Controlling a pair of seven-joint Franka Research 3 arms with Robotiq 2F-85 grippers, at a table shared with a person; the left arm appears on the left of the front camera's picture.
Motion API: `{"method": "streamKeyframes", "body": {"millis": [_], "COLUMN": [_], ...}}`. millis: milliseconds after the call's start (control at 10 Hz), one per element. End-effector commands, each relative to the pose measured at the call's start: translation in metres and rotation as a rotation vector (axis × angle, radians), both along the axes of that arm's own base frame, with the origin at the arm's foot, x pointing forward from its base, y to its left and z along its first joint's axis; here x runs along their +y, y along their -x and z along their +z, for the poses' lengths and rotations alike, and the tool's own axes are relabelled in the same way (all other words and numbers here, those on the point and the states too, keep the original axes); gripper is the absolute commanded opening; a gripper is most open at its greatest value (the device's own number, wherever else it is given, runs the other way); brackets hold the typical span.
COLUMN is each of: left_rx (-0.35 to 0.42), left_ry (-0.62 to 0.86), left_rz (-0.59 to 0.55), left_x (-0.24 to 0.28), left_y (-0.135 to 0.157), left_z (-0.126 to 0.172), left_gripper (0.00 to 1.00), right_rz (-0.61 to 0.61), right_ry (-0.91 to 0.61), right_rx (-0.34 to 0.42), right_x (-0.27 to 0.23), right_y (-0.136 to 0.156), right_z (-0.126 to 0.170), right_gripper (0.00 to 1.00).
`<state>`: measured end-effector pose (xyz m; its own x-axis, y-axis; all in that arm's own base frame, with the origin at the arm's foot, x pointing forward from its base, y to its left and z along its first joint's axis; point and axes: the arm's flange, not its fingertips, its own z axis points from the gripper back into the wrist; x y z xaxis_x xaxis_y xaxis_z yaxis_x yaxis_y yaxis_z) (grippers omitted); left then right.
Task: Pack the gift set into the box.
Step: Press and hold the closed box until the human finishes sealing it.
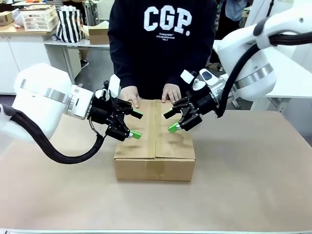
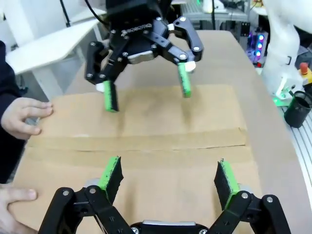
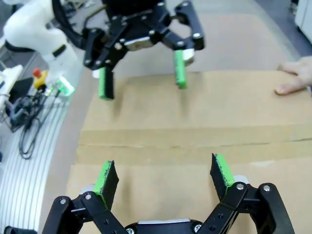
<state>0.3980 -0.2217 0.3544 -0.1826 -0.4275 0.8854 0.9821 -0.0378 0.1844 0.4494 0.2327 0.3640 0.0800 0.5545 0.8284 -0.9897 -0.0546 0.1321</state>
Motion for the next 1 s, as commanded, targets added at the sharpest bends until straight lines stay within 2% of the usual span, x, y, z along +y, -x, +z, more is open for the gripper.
{"method": "streamKeyframes", "body": {"millis": [0, 100, 300, 600, 900], "left_rx": [0.036, 0.065, 0.112, 0.189, 0.221], "left_ry": [0.013, 0.008, 0.012, 0.04, 0.044], "left_rz": [0.02, 0.037, 0.05, 0.08, 0.102], "left_x": [-0.004, -0.005, -0.002, 0.008, 0.016], "left_y": [-0.005, -0.01, -0.017, -0.028, -0.037], "left_z": [-0.016, -0.023, -0.032, -0.037, -0.042], "left_gripper": [1.0, 1.0, 1.0, 1.0, 1.0], "right_rz": [-0.062, -0.116, -0.142, -0.133, -0.114], "right_ry": [-0.009, 0.028, 0.026, 0.006, -0.002], "right_rx": [-0.071, -0.093, -0.095, -0.016, 0.01], "right_x": [0.001, -0.002, -0.009, -0.018, -0.024], "right_y": [-0.005, -0.004, -0.003, -0.006, -0.006], "right_z": [-0.017, -0.023, -0.031, -0.045, -0.052], "right_gripper": [1.0, 1.0, 1.0, 1.0, 1.0]}}
